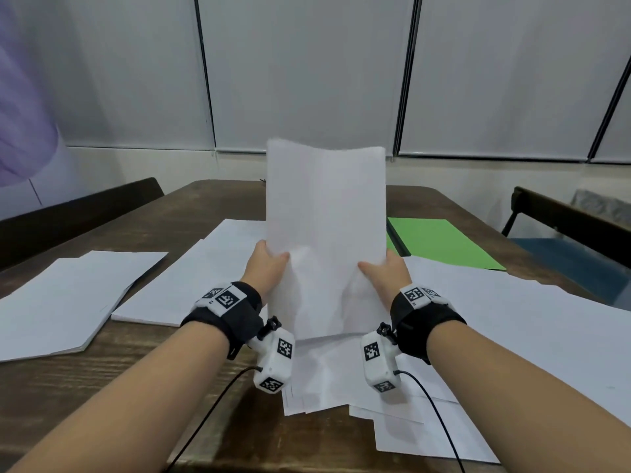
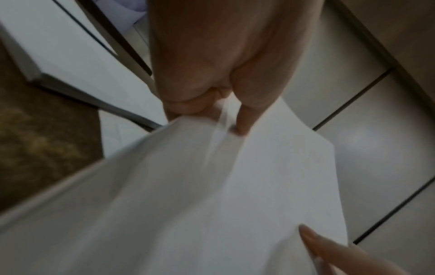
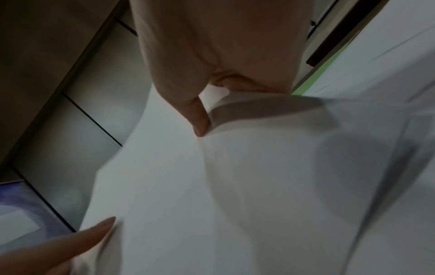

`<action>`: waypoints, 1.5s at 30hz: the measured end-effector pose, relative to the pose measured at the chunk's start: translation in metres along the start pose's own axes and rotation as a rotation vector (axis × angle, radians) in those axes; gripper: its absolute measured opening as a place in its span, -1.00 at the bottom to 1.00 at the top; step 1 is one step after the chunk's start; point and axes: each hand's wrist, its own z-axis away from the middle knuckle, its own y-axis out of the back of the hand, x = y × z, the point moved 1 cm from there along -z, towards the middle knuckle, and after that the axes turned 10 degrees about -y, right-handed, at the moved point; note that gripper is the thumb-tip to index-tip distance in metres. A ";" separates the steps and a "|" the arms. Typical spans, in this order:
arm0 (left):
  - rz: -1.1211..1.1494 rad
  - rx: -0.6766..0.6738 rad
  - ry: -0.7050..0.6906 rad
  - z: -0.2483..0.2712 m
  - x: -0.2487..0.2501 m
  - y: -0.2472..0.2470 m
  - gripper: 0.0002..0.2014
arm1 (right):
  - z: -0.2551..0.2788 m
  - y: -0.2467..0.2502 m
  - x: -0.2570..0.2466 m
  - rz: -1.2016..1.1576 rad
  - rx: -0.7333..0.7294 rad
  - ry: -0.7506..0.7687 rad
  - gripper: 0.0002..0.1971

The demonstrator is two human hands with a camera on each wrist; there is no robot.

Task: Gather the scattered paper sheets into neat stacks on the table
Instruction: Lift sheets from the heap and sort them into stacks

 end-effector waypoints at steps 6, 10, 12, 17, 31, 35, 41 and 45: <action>-0.329 -0.369 0.308 0.002 -0.064 -0.012 -0.58 | 0.001 0.009 0.036 0.209 -0.016 -0.190 -0.70; -0.676 -0.482 0.364 0.013 -0.047 -0.018 -0.59 | -0.004 0.022 0.042 0.450 -0.127 -0.319 -0.67; -0.847 -0.511 0.304 0.015 -0.030 -0.022 -0.63 | -0.016 0.039 0.047 0.630 -0.106 -0.361 -0.52; -1.040 -0.635 0.235 0.014 -0.020 -0.025 -0.50 | -0.002 0.098 0.043 0.909 -0.034 -0.456 -0.48; -1.257 -0.788 0.211 0.017 -0.016 -0.024 -0.47 | -0.001 0.092 0.036 1.128 -0.148 -0.482 -0.63; -1.294 -0.816 0.224 0.018 -0.014 -0.025 -0.47 | 0.003 0.082 0.035 1.116 -0.156 -0.493 -0.55; -1.280 -0.797 0.230 0.021 -0.012 -0.025 -0.47 | 0.007 0.077 0.038 1.314 -0.102 -0.360 -0.66; -1.260 -0.793 0.250 0.024 -0.009 -0.024 -0.46 | 0.010 0.076 0.034 1.289 -0.111 -0.367 -0.59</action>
